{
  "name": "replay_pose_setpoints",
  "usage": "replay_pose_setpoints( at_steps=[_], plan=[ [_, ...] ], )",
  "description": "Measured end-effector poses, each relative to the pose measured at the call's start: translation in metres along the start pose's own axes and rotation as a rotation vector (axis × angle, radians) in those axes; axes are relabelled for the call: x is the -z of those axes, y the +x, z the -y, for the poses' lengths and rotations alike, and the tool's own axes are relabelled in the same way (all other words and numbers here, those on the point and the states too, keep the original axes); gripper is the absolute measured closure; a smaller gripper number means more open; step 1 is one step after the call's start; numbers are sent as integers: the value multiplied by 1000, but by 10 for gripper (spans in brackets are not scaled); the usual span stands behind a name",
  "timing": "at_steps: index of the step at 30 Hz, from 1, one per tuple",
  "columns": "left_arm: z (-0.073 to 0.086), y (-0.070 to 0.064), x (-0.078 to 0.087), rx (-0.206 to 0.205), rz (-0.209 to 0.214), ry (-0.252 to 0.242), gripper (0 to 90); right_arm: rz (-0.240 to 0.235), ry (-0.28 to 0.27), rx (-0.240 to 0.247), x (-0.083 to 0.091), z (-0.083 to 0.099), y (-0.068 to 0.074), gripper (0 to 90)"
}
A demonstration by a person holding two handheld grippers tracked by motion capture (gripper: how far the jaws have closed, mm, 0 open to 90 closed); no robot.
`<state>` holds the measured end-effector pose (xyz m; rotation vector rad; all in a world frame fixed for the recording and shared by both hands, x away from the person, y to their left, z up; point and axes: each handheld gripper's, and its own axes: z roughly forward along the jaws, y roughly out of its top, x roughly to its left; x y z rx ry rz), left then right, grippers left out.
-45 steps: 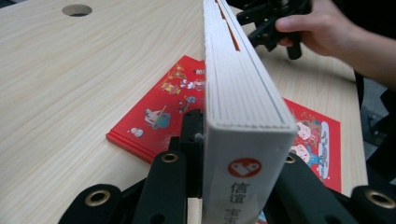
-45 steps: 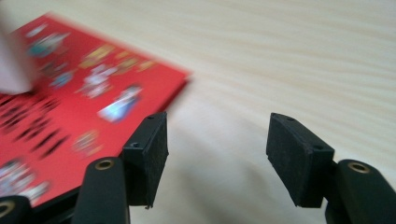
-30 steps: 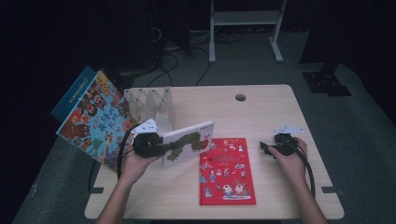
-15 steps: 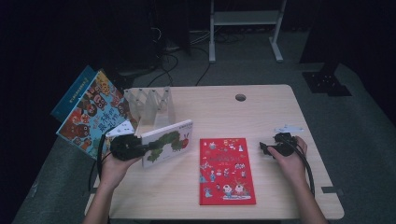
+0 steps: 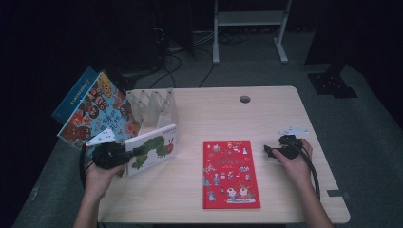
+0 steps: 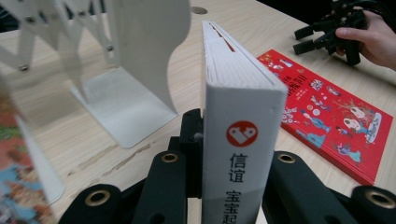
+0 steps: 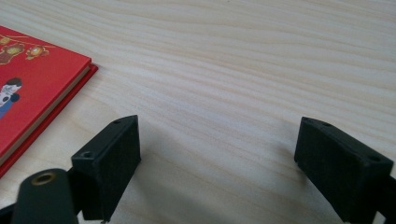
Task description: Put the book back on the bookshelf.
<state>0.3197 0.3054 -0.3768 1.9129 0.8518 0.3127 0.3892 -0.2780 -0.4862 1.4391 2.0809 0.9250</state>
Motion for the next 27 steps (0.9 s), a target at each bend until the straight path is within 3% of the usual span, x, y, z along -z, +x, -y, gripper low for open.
replay_pose_setpoints(
  at_steps=[16,27],
  plan=[
    [-6,16,-3,19,-79,-22,752,1,0,0,0,0,0,129],
    [-16,24,-22,36,-140,-52,752,1,0,0,0,0,0,129]
  ],
)
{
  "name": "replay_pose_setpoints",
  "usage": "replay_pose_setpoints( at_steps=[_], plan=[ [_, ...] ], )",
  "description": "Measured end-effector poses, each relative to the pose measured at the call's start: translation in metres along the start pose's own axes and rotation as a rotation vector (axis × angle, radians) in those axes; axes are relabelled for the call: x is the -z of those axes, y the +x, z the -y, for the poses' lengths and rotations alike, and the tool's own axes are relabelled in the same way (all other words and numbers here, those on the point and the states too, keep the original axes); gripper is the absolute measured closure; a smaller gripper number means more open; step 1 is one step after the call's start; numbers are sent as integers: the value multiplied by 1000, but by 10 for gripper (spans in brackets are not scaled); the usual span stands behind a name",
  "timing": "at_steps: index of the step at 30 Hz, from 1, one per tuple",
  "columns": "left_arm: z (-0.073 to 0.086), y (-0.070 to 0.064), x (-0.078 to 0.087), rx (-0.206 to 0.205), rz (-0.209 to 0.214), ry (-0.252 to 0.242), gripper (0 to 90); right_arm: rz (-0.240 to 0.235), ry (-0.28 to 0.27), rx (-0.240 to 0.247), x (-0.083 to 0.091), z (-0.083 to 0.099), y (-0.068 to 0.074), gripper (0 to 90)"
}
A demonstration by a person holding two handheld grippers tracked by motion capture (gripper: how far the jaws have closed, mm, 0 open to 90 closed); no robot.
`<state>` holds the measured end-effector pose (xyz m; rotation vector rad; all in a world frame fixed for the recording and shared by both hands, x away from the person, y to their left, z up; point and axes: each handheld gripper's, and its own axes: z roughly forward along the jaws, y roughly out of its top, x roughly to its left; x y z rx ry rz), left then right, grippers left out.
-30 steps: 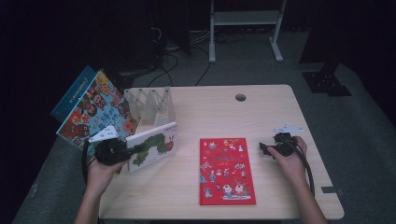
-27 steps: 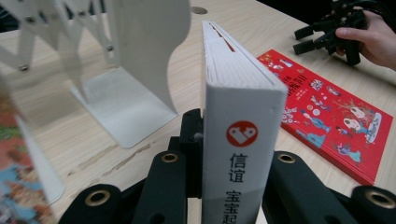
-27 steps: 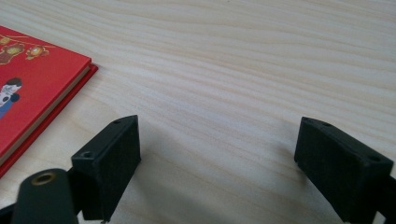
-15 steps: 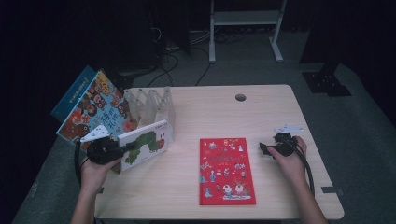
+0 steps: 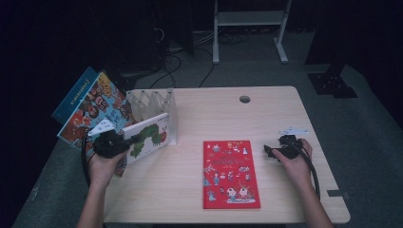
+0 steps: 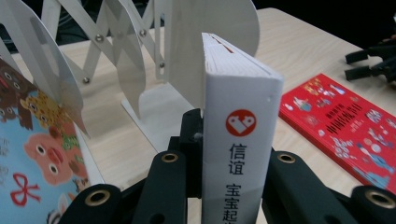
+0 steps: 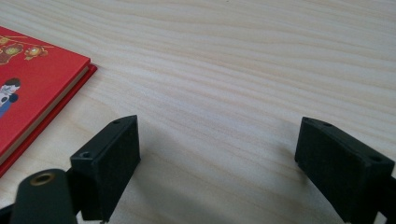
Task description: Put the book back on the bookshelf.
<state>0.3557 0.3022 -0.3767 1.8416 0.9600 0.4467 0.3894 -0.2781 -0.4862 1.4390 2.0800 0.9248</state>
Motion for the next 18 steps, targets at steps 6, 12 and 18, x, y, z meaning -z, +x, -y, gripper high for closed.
replay_pose_setpoints(
  at_steps=[6,12,18],
  plan=[
    [-7,2,-16,-1,-16,-11,752,1,-1,1,0,0,0,129],
    [-12,7,-32,8,-29,-16,752,3,-1,-1,0,0,0,129],
    [-16,13,-44,17,-41,-26,752,3,-1,-1,0,0,0,129]
  ],
)
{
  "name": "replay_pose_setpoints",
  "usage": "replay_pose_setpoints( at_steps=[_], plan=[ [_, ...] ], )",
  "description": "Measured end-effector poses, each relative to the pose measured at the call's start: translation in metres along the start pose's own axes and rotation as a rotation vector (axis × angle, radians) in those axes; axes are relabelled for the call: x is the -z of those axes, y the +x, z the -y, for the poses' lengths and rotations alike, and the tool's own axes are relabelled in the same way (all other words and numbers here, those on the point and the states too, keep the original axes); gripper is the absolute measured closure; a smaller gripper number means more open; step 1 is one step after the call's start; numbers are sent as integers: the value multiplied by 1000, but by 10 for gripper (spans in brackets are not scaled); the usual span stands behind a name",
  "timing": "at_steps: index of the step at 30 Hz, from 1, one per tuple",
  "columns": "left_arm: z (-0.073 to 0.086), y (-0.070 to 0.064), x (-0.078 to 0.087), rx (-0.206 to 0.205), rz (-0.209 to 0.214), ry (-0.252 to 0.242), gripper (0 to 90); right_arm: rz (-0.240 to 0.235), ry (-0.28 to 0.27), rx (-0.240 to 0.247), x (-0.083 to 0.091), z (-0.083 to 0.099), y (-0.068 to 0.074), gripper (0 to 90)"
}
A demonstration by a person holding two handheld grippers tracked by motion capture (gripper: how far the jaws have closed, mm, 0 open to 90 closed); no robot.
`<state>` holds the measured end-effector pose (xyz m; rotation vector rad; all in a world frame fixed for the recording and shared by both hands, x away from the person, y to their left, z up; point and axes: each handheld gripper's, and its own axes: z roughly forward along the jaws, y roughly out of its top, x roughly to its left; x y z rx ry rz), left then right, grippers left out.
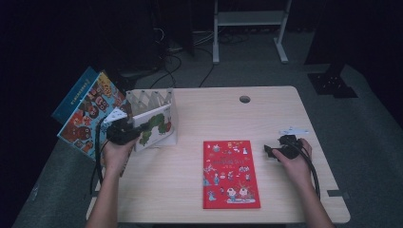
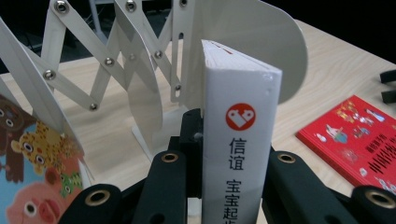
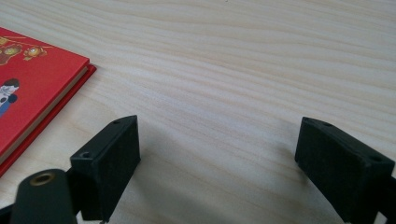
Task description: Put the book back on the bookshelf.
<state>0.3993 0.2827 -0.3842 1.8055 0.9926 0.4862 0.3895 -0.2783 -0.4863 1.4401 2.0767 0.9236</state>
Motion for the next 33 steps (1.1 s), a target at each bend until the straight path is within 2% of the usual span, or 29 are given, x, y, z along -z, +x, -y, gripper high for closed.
replay_pose_setpoints(
  at_steps=[7,13,18,26,32,33],
  plan=[
    [4,1,-8,10,-13,-11,750,1,0,-1,0,0,0,129],
    [12,-3,-12,-17,-36,23,748,1,0,-1,0,0,0,129],
    [21,-4,-16,-16,-36,49,747,1,1,-1,0,0,0,129],
    [28,-8,-28,-38,-52,96,746,1,1,-1,0,0,0,129],
    [32,-9,-32,-42,-55,116,740,1,1,0,0,0,0,129],
    [32,-9,-32,-38,-51,105,738,1,1,0,0,0,0,129]
  ],
)
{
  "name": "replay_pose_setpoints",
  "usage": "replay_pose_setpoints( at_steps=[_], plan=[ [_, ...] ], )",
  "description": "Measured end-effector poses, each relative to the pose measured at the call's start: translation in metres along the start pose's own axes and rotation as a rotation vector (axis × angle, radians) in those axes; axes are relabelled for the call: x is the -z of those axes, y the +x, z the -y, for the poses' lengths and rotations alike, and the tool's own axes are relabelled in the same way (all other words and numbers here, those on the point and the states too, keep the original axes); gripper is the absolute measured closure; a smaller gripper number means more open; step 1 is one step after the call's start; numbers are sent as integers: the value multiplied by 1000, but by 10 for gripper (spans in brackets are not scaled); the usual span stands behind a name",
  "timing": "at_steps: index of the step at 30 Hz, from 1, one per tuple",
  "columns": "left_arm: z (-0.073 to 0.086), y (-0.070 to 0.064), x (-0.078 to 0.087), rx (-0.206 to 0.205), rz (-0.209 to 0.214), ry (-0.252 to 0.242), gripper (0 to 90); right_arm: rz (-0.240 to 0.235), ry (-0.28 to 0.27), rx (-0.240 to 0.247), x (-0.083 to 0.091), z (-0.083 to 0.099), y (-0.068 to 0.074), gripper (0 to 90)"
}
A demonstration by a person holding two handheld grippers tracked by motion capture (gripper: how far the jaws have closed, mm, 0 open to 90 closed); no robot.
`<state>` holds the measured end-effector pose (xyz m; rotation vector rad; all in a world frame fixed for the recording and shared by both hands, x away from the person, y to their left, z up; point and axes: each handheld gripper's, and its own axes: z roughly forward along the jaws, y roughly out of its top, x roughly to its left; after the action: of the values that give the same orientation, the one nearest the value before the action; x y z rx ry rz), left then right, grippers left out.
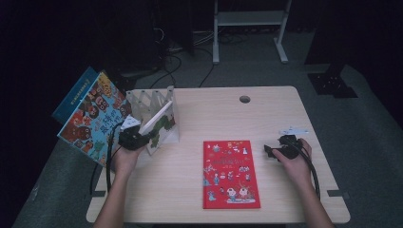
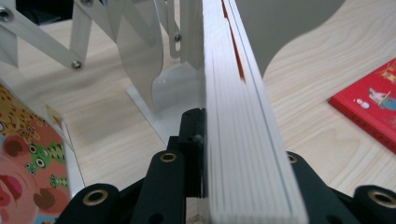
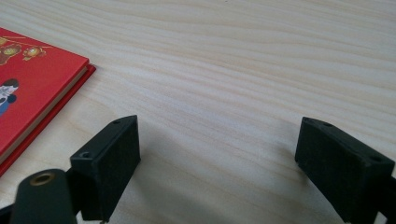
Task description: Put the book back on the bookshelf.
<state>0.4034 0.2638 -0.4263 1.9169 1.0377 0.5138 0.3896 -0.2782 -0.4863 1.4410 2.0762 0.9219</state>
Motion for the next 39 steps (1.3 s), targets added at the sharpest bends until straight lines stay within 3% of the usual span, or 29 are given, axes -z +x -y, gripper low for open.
replay_pose_setpoints(
  at_steps=[3,9,17,20,23,30,36,39],
  plan=[
    [0,-1,1,1,3,3,720,0,0,0,0,0,0,128],
    [4,-4,9,-25,-11,12,585,0,0,0,0,0,0,129],
    [17,-9,24,-54,-26,66,501,0,0,1,0,0,0,129],
    [23,-7,29,-72,-32,103,505,0,0,1,0,0,0,129],
    [26,-4,30,-68,-26,115,563,1,-1,1,0,0,0,129],
    [26,-9,26,-68,30,145,671,1,-1,2,0,0,0,130],
    [22,-19,20,-78,72,150,674,1,0,0,0,0,0,130],
    [19,-26,15,-103,81,160,663,0,0,0,0,0,0,130]
  ],
)
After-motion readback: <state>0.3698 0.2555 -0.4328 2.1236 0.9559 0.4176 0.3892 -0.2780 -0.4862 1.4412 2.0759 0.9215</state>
